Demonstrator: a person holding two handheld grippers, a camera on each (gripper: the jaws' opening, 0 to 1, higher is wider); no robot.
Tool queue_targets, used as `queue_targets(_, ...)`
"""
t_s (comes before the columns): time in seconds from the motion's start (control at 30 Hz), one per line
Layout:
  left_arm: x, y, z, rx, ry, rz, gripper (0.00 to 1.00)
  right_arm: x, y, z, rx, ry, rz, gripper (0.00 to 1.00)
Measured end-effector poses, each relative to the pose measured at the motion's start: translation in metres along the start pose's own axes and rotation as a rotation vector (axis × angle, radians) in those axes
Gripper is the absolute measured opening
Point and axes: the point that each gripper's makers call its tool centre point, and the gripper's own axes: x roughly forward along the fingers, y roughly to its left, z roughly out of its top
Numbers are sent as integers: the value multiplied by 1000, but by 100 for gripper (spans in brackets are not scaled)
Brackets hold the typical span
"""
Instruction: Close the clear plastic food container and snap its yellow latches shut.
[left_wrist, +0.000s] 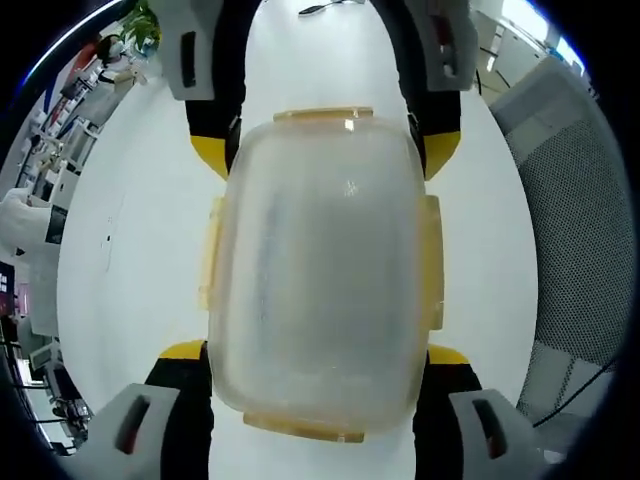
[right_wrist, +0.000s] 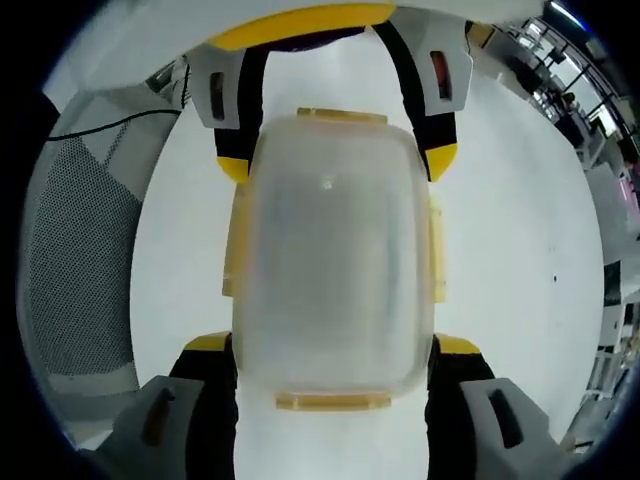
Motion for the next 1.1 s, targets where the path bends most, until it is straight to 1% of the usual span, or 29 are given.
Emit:
queue_targets(0.17, 2, 9, -1, 2, -14, -6, 81, 1, -8, 1, 2, -4, -2, 75)
queue_targets(0.3, 4, 16, 0, 1, -14, -11, 81, 2, -16, 1, -8, 31, -4, 75)
queue_targets(0.33, 4, 20, 3, 17, -23, -8, 81, 2, -18, 2, -15, 29, -3, 75)
queue_targets(0.37, 4, 19, 2, -2, -16, -11, 81, 2, -20, 1, -12, 30, -2, 75)
queue_targets(0.47, 6, 25, 2, -6, -20, -11, 81, 3, -27, 0, -14, 32, -2, 75)
queue_targets(0.63, 6, 31, 1, -2, -20, -16, 82, 4, -33, 0, -9, 30, 0, 76)
queue_targets(0.83, 9, 43, 0, 5, -25, -27, 82, 6, -44, -1, 8, 30, 4, 77)
queue_targets(1.1, 11, 51, -1, 4, -21, -32, 82, 8, -53, -1, 14, 21, 14, 78)
